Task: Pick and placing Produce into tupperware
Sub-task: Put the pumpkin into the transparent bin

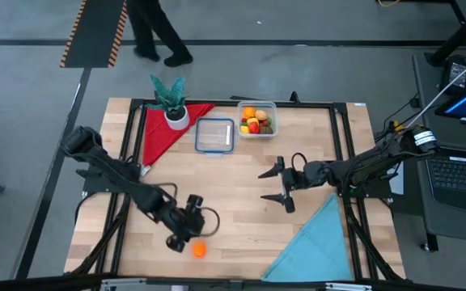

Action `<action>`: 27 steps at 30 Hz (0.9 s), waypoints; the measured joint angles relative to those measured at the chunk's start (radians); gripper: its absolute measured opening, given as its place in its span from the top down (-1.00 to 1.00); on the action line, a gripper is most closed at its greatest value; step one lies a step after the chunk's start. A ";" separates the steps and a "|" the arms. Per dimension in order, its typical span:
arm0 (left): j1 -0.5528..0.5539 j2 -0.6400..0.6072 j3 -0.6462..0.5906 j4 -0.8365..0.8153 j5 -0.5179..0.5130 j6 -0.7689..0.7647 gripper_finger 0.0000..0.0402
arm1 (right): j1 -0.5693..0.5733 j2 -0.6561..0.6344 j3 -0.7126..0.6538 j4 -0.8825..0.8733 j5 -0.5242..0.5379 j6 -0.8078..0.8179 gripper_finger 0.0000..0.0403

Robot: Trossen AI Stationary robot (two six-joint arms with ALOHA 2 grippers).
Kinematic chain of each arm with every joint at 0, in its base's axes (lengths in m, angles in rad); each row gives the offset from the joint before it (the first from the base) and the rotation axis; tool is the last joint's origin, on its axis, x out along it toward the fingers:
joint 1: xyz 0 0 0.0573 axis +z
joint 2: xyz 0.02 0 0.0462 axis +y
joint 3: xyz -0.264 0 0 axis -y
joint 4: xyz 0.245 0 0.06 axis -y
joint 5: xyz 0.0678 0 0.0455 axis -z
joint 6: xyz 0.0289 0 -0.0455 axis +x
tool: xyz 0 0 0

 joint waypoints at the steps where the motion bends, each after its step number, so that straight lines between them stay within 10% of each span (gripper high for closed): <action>1: -0.009 0.026 0.036 -0.019 -0.011 -0.015 -0.05 | 0.001 0.000 0.000 -0.013 0.000 0.000 -0.67; 27: -0.136 0.274 0.331 -0.276 -0.074 -0.358 -0.05 | 0.026 0.000 0.000 -0.073 0.003 -0.074 -0.67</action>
